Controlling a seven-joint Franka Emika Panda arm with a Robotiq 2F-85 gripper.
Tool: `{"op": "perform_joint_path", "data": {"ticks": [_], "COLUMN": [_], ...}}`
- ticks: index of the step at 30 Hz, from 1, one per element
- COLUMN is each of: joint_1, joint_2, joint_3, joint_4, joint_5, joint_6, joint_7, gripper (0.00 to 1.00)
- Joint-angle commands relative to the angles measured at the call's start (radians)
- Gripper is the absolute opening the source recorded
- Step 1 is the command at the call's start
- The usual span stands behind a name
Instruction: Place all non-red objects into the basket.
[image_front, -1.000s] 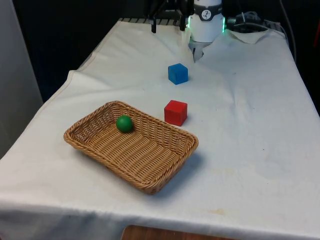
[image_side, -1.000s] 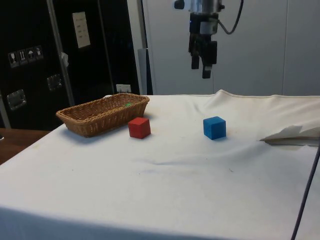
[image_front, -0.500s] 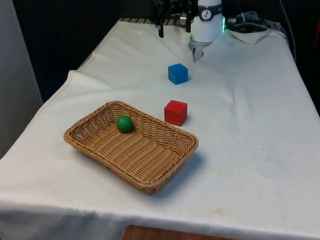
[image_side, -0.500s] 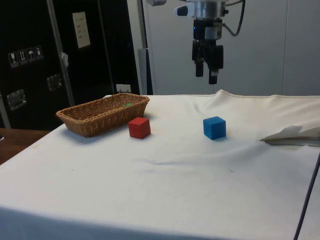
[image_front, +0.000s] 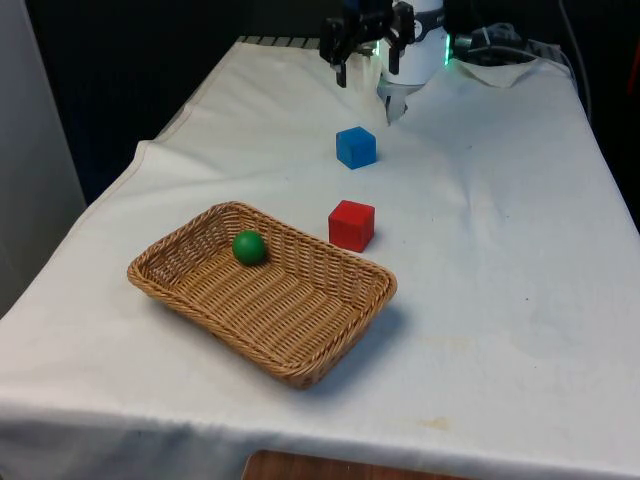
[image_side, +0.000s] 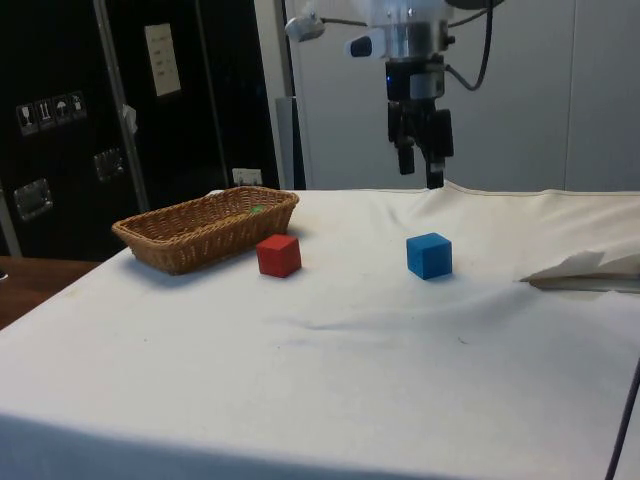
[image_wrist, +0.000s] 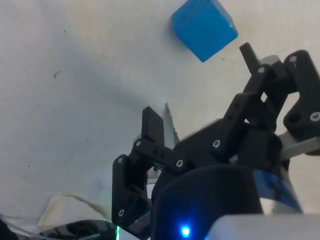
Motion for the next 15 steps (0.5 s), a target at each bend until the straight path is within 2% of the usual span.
{"op": "perform_joint_path", "data": {"ticks": [1,2,3,5,10,15], "joint_1": [-0.004,-0.002,0.001,0.0,0.001,0.005], "joint_2": [0.017,0.023,0.013,0.035,0.043,0.071], "joint_3": [0.012,0.015,0.008,0.023,0.024,0.023], "joint_4": [-0.001,-0.004,-0.001,-0.009,-0.009,-0.034], "joint_5": [-0.015,-0.012,0.0,-0.006,0.0,0.006], "joint_6": [0.016,0.021,0.005,0.034,0.037,0.092], "joint_7": [0.026,0.03,0.01,0.042,0.035,0.043], "gripper": [1.0,1.0,1.0,1.0,1.0,1.0]}}
